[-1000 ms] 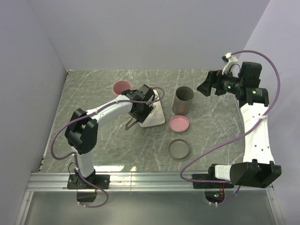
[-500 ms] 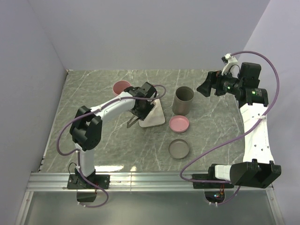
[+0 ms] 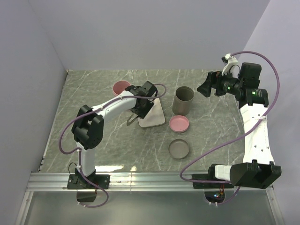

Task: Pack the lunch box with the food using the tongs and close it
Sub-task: Pick up the fake food from the plate.

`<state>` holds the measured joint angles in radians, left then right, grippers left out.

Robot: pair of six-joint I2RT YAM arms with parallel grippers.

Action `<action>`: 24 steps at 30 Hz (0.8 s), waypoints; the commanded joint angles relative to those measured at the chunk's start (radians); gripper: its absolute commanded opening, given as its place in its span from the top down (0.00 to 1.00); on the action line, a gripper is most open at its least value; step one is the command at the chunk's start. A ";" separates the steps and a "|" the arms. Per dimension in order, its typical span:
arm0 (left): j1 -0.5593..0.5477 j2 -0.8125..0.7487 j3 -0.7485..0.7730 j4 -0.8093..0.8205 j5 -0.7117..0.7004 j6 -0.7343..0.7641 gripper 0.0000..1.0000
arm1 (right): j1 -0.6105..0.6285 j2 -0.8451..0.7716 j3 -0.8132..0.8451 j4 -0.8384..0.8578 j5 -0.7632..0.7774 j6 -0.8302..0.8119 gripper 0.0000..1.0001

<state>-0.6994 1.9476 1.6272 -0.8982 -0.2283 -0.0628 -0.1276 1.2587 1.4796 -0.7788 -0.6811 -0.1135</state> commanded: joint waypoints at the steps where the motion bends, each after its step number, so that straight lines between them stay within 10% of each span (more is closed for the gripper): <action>1: 0.006 0.002 0.034 0.007 -0.028 0.023 0.43 | -0.001 -0.021 0.001 0.027 -0.001 -0.008 0.00; 24: 0.014 0.053 0.071 -0.001 -0.031 0.052 0.45 | 0.000 -0.018 0.008 0.021 0.005 -0.014 0.00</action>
<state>-0.6868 2.0136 1.6554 -0.8825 -0.2348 -0.0185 -0.1276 1.2587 1.4796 -0.7788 -0.6804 -0.1162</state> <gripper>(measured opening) 0.551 0.996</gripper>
